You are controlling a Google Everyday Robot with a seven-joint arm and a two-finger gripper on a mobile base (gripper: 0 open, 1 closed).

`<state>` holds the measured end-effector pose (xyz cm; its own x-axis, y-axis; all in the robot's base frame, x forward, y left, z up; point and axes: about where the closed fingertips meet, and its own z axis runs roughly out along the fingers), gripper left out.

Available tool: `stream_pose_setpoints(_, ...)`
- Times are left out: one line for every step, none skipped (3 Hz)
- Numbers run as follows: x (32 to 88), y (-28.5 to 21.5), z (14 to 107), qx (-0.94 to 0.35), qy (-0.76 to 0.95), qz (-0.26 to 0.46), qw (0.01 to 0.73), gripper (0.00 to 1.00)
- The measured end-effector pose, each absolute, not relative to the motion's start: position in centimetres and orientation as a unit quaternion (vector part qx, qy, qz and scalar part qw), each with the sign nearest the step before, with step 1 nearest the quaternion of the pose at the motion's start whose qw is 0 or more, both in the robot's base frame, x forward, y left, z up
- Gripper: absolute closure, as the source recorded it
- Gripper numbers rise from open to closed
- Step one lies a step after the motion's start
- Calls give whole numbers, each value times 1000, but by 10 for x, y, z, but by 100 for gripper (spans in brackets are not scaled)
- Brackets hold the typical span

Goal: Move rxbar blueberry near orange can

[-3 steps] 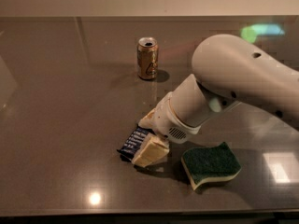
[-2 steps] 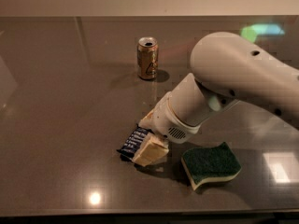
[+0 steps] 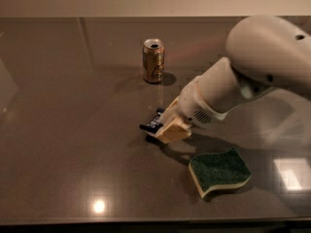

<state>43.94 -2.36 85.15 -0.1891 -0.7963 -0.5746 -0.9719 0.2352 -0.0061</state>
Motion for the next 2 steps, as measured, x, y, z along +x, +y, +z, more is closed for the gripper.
stream_pose_setpoints(492, -67, 879, -542, 774, 162, 285, 100)
stream_pose_setpoints(531, -97, 895, -518, 783, 141, 314, 100)
